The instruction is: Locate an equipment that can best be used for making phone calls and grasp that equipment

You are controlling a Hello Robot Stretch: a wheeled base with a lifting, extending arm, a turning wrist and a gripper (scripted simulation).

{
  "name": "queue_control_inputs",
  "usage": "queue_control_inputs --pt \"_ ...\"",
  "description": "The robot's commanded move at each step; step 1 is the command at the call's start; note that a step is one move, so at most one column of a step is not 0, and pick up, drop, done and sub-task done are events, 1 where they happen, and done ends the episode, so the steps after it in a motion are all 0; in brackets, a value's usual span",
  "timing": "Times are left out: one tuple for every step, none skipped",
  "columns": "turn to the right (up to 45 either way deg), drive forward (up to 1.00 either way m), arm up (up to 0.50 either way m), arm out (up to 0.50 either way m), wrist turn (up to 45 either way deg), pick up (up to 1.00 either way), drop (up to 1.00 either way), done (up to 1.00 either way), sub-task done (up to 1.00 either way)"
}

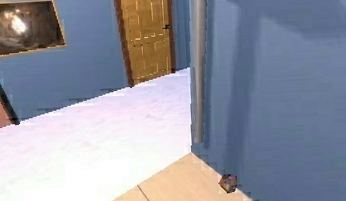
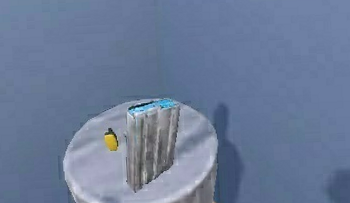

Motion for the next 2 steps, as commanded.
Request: queue_control_inputs --pt "6.0 0.00 0.00 0.00 0.0 0.00 0.00 0.00 0.00" --pt "0.0 0.40 0.00 0.00 0.0 0.00 0.00 0.00 0.00"
